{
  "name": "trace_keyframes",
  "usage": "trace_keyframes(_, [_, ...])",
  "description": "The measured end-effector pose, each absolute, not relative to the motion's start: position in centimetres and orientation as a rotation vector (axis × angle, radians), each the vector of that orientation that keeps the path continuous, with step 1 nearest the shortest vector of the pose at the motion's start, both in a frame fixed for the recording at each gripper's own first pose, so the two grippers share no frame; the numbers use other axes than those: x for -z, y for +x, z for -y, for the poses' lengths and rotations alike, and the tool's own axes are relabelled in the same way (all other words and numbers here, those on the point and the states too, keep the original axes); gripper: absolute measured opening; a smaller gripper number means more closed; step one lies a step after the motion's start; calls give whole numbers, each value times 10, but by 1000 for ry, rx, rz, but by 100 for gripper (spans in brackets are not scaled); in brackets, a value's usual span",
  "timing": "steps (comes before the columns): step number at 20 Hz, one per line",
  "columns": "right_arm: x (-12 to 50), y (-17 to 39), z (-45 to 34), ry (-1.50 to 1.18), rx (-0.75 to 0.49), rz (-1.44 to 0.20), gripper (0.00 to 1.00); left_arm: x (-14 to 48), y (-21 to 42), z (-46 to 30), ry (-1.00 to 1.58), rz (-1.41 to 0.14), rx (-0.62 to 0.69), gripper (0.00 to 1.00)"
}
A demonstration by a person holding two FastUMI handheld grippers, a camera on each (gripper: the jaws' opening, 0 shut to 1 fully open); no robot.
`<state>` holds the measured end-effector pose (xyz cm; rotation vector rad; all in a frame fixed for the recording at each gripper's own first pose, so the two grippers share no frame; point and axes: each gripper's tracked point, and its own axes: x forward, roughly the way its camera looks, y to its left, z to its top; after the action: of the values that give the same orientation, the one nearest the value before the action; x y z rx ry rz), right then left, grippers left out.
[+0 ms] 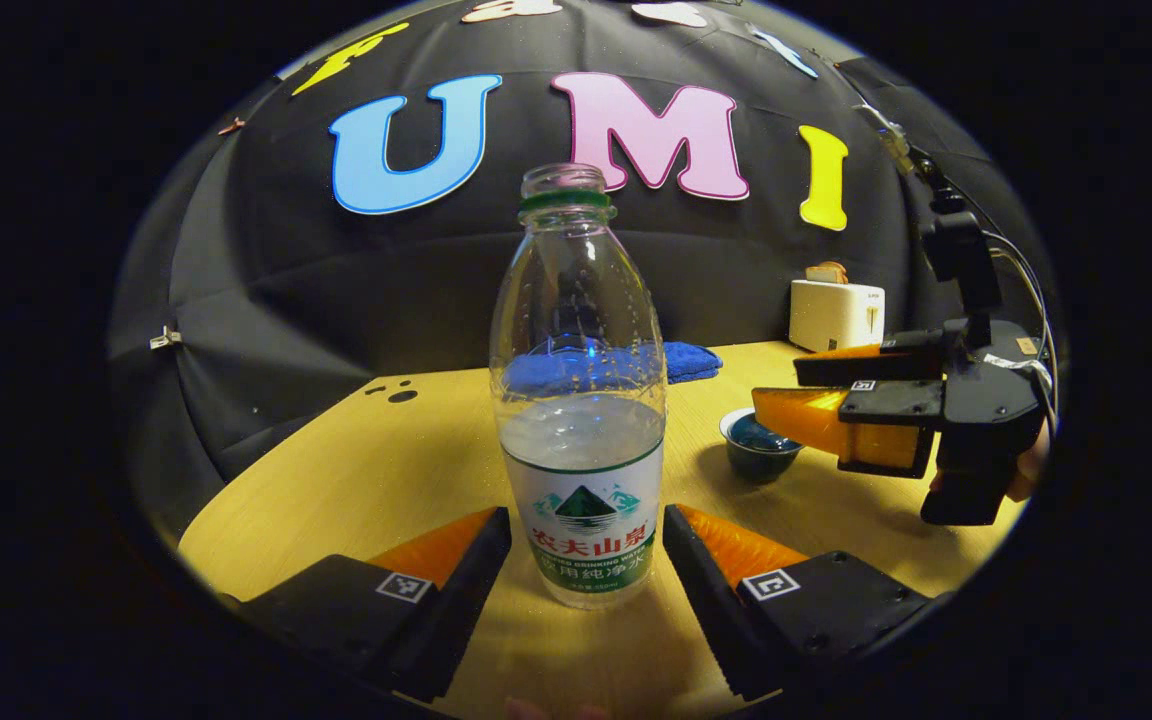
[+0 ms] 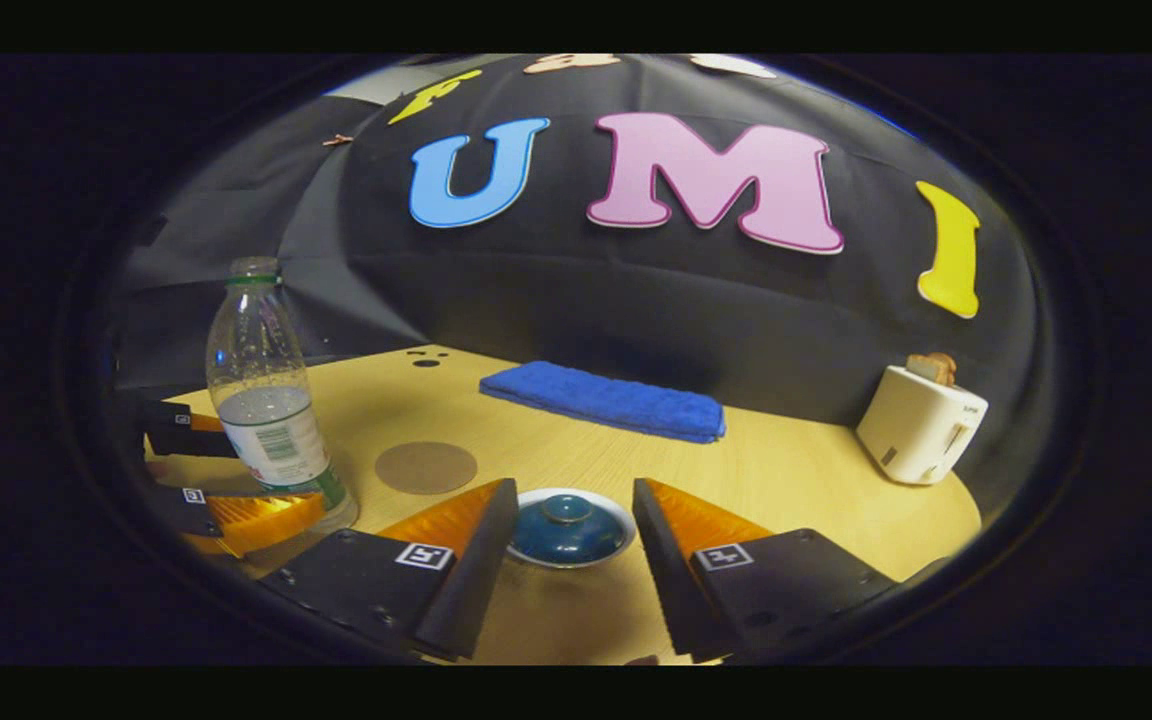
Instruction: Open the teacup lid with one hand, grasp the water bottle and pour water into the teacup with the other hand; after pouring, place the water bottle on the coaster and then close the teacup lid.
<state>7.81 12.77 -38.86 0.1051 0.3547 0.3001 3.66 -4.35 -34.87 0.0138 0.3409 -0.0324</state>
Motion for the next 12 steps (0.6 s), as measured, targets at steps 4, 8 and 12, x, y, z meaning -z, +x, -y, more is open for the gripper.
trace_keyframes(4, [392, 77, -138, 154, -318, -384, 67, 348, 39, 48, 29, -337, 43, 96])
trace_keyframes(8, [389, 84, -138, 194, -311, -380, 47, 347, 41, 50, 27, -336, 41, 96])
trace_keyframes(12, [389, 82, -138, 211, -318, -383, 29, 348, 44, 50, 26, -337, 40, 96])
